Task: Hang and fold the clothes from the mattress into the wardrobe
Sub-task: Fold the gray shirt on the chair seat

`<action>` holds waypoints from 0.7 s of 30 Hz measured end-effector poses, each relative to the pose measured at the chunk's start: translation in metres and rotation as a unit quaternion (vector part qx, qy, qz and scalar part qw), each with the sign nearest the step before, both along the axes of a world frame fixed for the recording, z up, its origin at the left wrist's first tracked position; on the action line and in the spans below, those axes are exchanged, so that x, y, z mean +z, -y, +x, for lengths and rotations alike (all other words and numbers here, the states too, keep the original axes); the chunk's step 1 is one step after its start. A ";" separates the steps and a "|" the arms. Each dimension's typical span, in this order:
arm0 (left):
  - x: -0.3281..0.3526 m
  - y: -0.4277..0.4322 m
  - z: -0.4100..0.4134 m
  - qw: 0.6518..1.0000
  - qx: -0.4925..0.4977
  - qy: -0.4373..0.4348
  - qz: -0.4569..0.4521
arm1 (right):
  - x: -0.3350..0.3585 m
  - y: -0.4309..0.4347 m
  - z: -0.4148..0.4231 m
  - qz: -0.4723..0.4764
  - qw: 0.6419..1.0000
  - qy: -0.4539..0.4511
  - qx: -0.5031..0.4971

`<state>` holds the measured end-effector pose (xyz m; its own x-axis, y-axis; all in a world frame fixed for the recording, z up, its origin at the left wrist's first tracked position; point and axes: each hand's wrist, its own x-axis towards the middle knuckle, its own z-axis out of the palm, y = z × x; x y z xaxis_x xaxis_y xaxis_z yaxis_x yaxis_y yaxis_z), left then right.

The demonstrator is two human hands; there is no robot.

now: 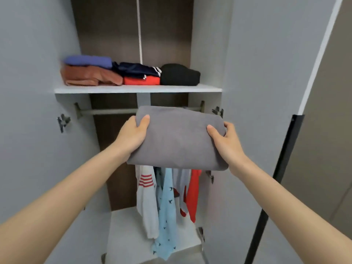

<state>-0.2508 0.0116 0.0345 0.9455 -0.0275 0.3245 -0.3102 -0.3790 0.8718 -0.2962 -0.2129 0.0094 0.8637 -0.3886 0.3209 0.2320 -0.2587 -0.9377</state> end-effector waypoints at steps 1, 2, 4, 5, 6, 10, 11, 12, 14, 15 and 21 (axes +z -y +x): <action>0.012 -0.002 0.015 1.000 0.009 0.007 -0.007 | 0.014 0.000 0.018 -0.005 1.000 0.011 0.006; 0.024 -0.003 0.030 1.000 0.017 0.012 -0.011 | 0.028 0.000 0.036 -0.010 1.000 0.023 0.009; 0.047 -0.003 0.060 0.999 0.032 0.026 -0.017 | 0.054 0.001 0.074 -0.015 0.999 0.047 0.020; 0.059 -0.002 0.075 0.998 0.040 0.035 -0.017 | 0.067 0.001 0.093 -0.015 0.998 0.057 0.028; 0.071 -0.002 0.089 0.998 0.048 0.045 -0.016 | 0.080 0.002 0.111 -0.016 0.997 0.064 0.035; 0.118 -0.002 0.146 0.993 0.085 0.081 0.007 | 0.125 0.001 0.179 -0.017 0.995 0.087 0.050; 0.129 -0.003 0.160 0.991 0.099 0.086 0.015 | 0.135 0.000 0.197 -0.019 0.994 0.092 0.052; 0.138 -0.005 0.175 0.990 0.109 0.088 0.018 | 0.144 -0.002 0.214 -0.023 0.994 0.094 0.053; 0.151 -0.011 0.207 0.989 0.121 0.083 0.015 | 0.161 -0.006 0.248 -0.036 0.994 0.091 0.055; 0.157 -0.015 0.224 0.989 0.128 0.078 0.010 | 0.168 -0.010 0.265 -0.042 0.993 0.088 0.060; 0.186 -0.051 0.322 0.987 0.138 0.071 -0.029 | 0.205 -0.042 0.361 -0.060 0.991 0.088 0.081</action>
<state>0.0709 0.0622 0.2206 0.8595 0.2472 0.4473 -0.3222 -0.4174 0.8497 0.0645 -0.1714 0.2140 0.8381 -0.1996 0.5076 0.4364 -0.3129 -0.8436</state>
